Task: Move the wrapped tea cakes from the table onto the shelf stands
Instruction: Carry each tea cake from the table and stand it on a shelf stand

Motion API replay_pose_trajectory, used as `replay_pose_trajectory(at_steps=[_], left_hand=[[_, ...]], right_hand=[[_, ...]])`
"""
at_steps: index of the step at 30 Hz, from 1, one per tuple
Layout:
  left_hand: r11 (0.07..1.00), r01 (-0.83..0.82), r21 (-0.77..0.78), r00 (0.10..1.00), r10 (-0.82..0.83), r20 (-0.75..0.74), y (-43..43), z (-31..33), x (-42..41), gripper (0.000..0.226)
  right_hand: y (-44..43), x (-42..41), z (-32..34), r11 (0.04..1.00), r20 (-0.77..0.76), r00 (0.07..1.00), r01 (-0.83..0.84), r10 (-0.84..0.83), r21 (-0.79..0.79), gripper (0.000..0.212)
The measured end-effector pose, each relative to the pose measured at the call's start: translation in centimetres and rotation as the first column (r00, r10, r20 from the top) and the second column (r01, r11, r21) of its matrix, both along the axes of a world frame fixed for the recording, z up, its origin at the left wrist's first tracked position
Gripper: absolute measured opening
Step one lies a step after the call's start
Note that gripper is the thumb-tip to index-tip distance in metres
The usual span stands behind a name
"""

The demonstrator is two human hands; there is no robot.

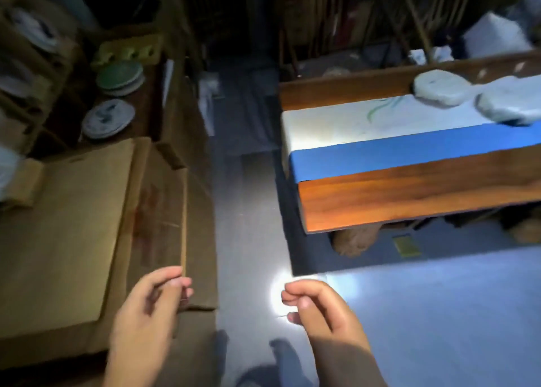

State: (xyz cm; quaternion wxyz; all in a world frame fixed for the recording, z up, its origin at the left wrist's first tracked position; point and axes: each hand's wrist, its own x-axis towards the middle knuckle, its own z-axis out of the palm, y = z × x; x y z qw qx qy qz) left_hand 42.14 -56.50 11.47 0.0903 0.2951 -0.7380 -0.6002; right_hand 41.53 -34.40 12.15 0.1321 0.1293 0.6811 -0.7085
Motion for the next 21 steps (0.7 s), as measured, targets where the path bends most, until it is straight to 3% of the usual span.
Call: replay_pose_trajectory(at_steps=[6, 12, 16, 21], left_hand=[[0.951, 0.308, -0.013, 0.951, -0.308, -0.038, 19.2, 0.1, -13.3, 0.026], [0.870, 0.490, 0.059, 0.872, -0.487, -0.052, 35.0, 0.8, -21.5, 0.021], [0.813, 0.561, 0.159, 0.825, -0.564, -0.029, 42.4, -0.9, -26.9, 0.019], [0.792, 0.537, 0.291, 0.821, -0.570, 0.037, 49.1, -3.6, -36.1, 0.021]], right_hand=[[18.5, -2.1, -1.0, 0.937, -0.020, 0.946, 0.323, -0.324, 0.129, 0.010], [30.9, -7.2, -0.9, 0.854, -0.040, 0.861, 0.507, -0.506, 0.114, 0.029], [36.9, -12.6, -1.6, 0.809, -0.026, 0.813, 0.582, -0.582, 0.086, 0.023], [43.5, -24.0, -2.8, 0.773, -0.031, 0.777, 0.629, -0.629, 0.081, 0.020]])
